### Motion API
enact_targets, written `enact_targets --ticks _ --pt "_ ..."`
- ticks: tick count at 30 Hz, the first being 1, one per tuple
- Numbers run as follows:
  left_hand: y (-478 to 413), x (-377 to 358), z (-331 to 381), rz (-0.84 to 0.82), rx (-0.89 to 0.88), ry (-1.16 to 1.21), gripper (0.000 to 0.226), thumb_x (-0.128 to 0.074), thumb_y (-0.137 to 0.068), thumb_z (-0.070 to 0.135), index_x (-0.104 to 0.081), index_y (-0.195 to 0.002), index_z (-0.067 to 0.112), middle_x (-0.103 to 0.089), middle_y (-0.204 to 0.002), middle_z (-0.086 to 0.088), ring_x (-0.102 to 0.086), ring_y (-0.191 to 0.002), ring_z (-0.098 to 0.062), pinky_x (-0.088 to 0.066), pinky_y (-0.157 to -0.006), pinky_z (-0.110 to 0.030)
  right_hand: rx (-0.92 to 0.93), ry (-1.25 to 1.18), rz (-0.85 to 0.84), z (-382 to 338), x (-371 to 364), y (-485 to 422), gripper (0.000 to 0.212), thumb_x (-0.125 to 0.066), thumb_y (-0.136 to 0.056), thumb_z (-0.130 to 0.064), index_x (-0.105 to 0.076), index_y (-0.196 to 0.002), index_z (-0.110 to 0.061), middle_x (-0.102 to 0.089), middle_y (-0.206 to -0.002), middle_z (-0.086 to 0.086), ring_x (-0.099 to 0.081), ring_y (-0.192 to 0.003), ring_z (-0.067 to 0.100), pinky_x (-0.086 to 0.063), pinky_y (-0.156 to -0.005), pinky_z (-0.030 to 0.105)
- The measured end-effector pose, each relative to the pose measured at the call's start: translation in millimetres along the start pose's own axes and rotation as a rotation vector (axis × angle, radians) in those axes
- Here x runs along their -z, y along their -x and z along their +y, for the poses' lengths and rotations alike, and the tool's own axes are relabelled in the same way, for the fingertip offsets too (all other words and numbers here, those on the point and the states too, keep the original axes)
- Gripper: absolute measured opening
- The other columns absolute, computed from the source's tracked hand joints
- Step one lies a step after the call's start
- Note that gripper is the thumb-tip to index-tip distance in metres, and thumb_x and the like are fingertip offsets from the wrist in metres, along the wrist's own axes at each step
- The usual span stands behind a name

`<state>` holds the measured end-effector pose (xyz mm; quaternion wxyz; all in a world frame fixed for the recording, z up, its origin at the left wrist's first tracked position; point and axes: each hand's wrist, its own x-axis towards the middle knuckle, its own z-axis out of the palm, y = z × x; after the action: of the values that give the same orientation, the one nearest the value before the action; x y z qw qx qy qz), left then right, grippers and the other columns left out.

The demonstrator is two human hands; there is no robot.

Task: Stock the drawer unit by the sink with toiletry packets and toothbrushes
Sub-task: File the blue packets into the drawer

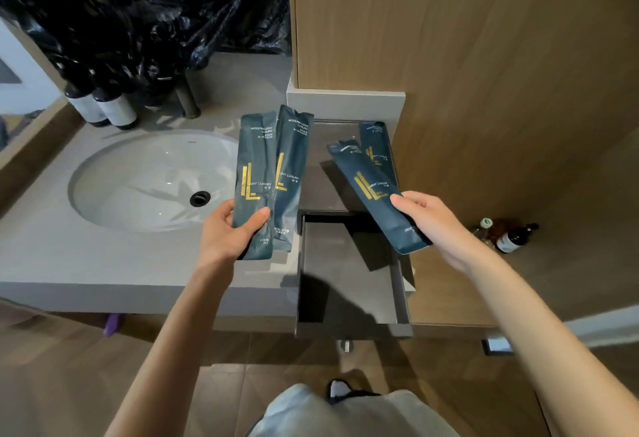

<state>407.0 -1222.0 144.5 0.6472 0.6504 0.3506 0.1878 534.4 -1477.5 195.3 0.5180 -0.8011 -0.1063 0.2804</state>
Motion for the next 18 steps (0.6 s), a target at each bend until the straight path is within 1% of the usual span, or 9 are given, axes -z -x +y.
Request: enact_targets --ticks 2,4,5,8,11,13,14,16,18 --pt "1.6 3.3 -7.2 0.003 0.019 -0.012 0.032 -0.074 -0.079 0.013 -0.062 -0.108 0.006 -0.07 -0.094 -0.007 -0.067 -0.067 -0.002 -0.057 -0.065 -0.019 -0.023 -0.018 -0.06 4.4 -1.7 17.4 0.026 -0.049 -0.099 -0.031 -0.068 -0.097 -0.013 -0.071 -0.08 -0.004 -0.065 -0.066 0.005 -0.045 -0.065 0.022" --pt "3.6 5.6 -12.1 0.0 0.035 -0.019 0.035 -0.073 -0.08 0.014 -0.062 -0.112 0.004 -0.07 -0.097 -0.009 -0.068 -0.072 -0.008 -0.058 -0.064 -0.022 -0.066 -0.032 -0.092 9.1 -4.2 30.0 0.028 -0.049 -0.099 -0.03 -0.067 -0.103 -0.008 -0.072 -0.09 0.003 -0.066 -0.075 0.011 -0.045 -0.069 0.025" --pt "4.6 6.2 -13.6 0.0 0.041 -0.022 0.035 -0.073 -0.081 0.014 -0.062 -0.113 0.005 -0.07 -0.097 -0.01 -0.068 -0.073 -0.01 -0.058 -0.064 -0.022 -0.09 -0.03 -0.107 10.8 -6.0 35.5 0.028 -0.049 -0.099 -0.029 -0.066 -0.103 -0.007 -0.072 -0.092 0.005 -0.066 -0.078 0.013 -0.045 -0.07 0.026" --pt "8.4 6.0 -13.7 -0.006 0.037 -0.023 0.033 -0.072 -0.082 0.014 -0.062 -0.112 0.005 -0.07 -0.096 -0.009 -0.068 -0.073 -0.01 -0.059 -0.063 -0.023 -0.167 0.004 -0.147 15.4 -13.2 47.2 0.021 -0.048 -0.099 -0.026 -0.06 -0.09 -0.012 -0.069 -0.086 0.005 -0.063 -0.073 0.015 -0.044 -0.068 0.026" --pt "9.8 4.6 -12.1 0.0 0.053 -0.01 0.033 -0.072 -0.082 0.016 -0.061 -0.111 0.007 -0.069 -0.099 -0.009 -0.067 -0.079 -0.015 -0.058 -0.071 -0.032 -0.224 0.099 -0.141 21.0 -19.1 53.4 0.019 -0.048 -0.096 -0.025 -0.05 -0.08 -0.016 -0.059 -0.08 0.006 -0.055 -0.072 0.019 -0.037 -0.067 0.029" --pt "10.0 4.6 -11.4 0.011 0.07 0.013 0.033 -0.072 -0.082 0.016 -0.061 -0.112 0.009 -0.069 -0.102 -0.01 -0.067 -0.084 -0.019 -0.056 -0.078 -0.037 -0.232 0.144 -0.148 23.9 -21.6 57.1 0.021 -0.046 -0.095 -0.025 -0.046 -0.075 -0.02 -0.053 -0.075 0.003 -0.051 -0.069 0.017 -0.033 -0.066 0.03" --pt "10.4 4.8 -10.7 0.013 0.074 0.017 0.033 -0.072 -0.082 0.017 -0.061 -0.112 0.009 -0.069 -0.103 -0.01 -0.067 -0.086 -0.021 -0.055 -0.081 -0.039 -0.237 0.159 -0.159 25.3 -22.6 58.7 0.023 -0.046 -0.095 -0.025 -0.044 -0.072 -0.021 -0.05 -0.071 0.001 -0.048 -0.064 0.014 -0.032 -0.063 0.03" --pt "12.2 5.9 -9.5 0.011 0.074 0.022 0.033 -0.072 -0.082 0.017 -0.061 -0.113 0.01 -0.069 -0.103 -0.009 -0.067 -0.089 -0.022 -0.055 -0.084 -0.04 -0.252 0.202 -0.194 28.1 -25.5 61.1 0.026 -0.046 -0.094 -0.025 -0.041 -0.069 -0.022 -0.044 -0.066 -0.001 -0.042 -0.055 0.01 -0.029 -0.057 0.028" --pt "14.3 7.5 -8.4 0.01 0.074 0.035 0.033 -0.071 -0.083 0.016 -0.061 -0.114 0.009 -0.069 -0.103 -0.009 -0.066 -0.089 -0.022 -0.054 -0.084 -0.039 -0.269 0.225 -0.221 29.6 -30.4 59.9 0.024 -0.047 -0.094 -0.026 -0.044 -0.07 -0.021 -0.046 -0.066 -0.001 -0.043 -0.052 0.009 -0.03 -0.053 0.024"
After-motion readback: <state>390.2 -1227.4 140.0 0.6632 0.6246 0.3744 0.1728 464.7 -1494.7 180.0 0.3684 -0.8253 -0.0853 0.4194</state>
